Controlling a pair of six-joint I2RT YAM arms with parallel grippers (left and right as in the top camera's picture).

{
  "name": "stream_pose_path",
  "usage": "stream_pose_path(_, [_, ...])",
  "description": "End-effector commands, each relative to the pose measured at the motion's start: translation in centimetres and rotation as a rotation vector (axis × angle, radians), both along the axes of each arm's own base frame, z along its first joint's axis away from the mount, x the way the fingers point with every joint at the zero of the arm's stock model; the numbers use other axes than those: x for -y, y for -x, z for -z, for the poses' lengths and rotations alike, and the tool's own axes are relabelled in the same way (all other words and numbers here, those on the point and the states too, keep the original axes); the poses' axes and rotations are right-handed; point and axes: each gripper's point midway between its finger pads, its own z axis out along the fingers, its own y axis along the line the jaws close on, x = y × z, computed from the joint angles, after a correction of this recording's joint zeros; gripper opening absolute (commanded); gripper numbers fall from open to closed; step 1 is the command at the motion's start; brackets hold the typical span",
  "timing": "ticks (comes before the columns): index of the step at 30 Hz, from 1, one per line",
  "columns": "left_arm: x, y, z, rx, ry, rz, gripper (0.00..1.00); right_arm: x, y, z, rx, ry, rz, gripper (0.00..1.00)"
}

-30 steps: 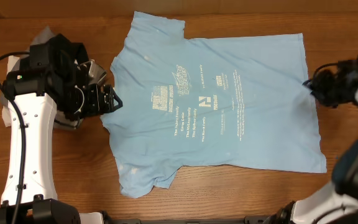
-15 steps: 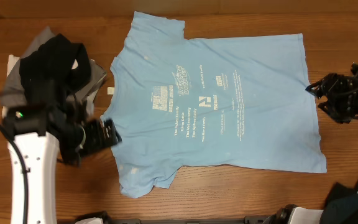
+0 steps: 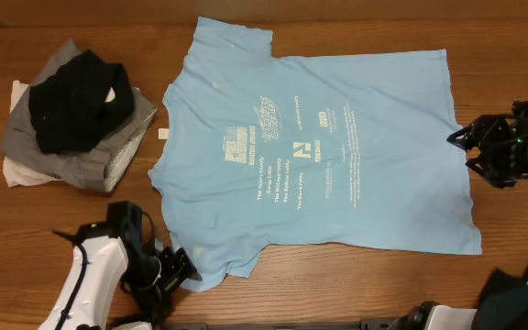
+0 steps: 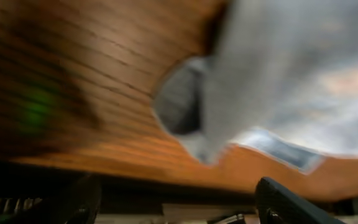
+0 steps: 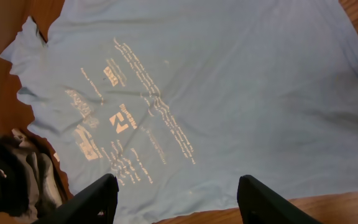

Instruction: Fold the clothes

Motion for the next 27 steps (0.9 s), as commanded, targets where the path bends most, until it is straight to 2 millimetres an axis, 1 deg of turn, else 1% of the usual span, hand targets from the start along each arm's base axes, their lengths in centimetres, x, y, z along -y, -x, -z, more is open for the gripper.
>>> stream_pose_path(1, [-0.7,0.3,1.2,-0.024,-0.072,-0.084,0.79,0.2,0.0,0.2,0.000,0.005,-0.002,0.66])
stream_pose_path(3, [-0.8,-0.4,1.8,0.002,-0.084,-0.118,0.77,0.3,0.1,0.3,-0.005,0.015,0.001,0.66])
stream_pose_path(8, [-1.7,-2.4,2.4,0.087,-0.125,-0.128,0.52,0.7,0.0,0.4,-0.004,0.030,0.008,0.65])
stream_pose_path(12, [-1.7,-3.6,2.5,0.135,-0.121,-0.142,0.43,1.3,0.1,0.5,-0.010,0.043,0.024,0.65])
stream_pose_path(14, [-1.3,-4.1,2.4,0.156,-0.096,-0.140,0.33,1.6,0.1,0.6,-0.013,0.052,0.032,0.66])
stream_pose_path(15, [-1.1,-4.2,2.3,0.164,-0.078,-0.139,0.27,1.7,0.2,0.8,-0.019,0.054,0.038,0.66])
stream_pose_path(16, [-0.6,-4.4,2.0,0.170,-0.048,-0.143,0.18,1.8,0.3,1.0,-0.023,0.054,0.043,0.66])
stream_pose_path(18, [0.5,-5.2,1.3,0.198,0.026,-0.148,0.06,1.9,0.6,1.6,-0.039,0.046,0.056,0.67])
stream_pose_path(19, [1.1,-6.0,0.6,0.228,0.073,-0.147,0.04,2.1,0.8,2.1,-0.054,0.036,0.076,0.68])
stream_pose_path(22, [1.9,-8.2,-1.3,0.299,0.145,-0.147,0.04,2.8,1.6,3.4,-0.085,0.016,0.120,0.69])
stream_pose_path(27, [1.9,-11.6,-4.4,0.425,0.174,-0.098,0.04,4.2,4.0,6.3,-0.165,-0.031,0.221,0.70])
